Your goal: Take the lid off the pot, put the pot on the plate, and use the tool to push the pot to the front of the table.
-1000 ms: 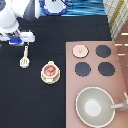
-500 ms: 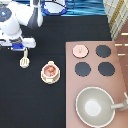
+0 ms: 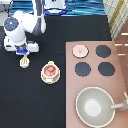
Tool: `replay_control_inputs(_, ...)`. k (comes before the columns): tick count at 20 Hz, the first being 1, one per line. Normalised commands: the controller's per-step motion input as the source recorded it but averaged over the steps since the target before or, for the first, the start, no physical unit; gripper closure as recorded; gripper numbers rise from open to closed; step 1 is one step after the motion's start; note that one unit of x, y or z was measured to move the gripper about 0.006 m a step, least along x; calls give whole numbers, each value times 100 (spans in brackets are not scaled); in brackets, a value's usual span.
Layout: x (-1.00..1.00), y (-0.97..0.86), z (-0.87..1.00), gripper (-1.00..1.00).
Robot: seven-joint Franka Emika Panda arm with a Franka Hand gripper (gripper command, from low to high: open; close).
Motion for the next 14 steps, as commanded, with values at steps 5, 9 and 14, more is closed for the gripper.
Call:
replay_control_inputs(5, -22, -32, -9, 100)
replay_control_inputs(9, -16, -38, -6, 100)
replay_control_inputs(14, -1, -34, 0, 100)
